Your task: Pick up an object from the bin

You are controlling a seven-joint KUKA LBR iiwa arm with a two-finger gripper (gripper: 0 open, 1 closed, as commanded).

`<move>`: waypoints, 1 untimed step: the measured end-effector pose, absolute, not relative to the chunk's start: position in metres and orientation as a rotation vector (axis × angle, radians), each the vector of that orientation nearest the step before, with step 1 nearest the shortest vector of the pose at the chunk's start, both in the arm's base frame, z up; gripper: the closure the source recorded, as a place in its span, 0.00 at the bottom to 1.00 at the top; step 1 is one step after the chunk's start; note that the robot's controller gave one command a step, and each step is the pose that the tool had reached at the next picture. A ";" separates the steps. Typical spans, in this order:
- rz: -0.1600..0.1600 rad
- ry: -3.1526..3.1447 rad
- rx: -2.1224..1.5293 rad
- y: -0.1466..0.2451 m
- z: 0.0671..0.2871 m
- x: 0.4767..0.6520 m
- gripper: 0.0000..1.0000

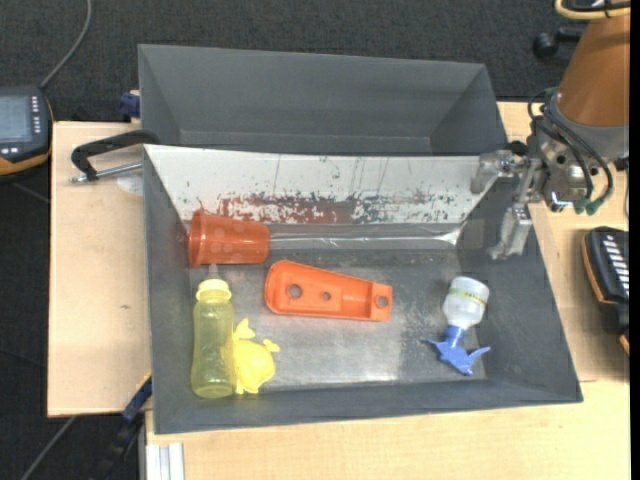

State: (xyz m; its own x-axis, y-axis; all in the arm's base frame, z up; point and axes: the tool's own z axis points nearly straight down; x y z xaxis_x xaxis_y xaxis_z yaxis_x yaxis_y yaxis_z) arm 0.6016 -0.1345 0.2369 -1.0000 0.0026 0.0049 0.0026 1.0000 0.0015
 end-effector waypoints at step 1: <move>0.000 -3.146 0.000 -0.134 0.242 0.603 0.00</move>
Offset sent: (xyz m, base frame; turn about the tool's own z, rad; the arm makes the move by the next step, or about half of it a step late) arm -0.0530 0.0397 -0.0938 -0.0213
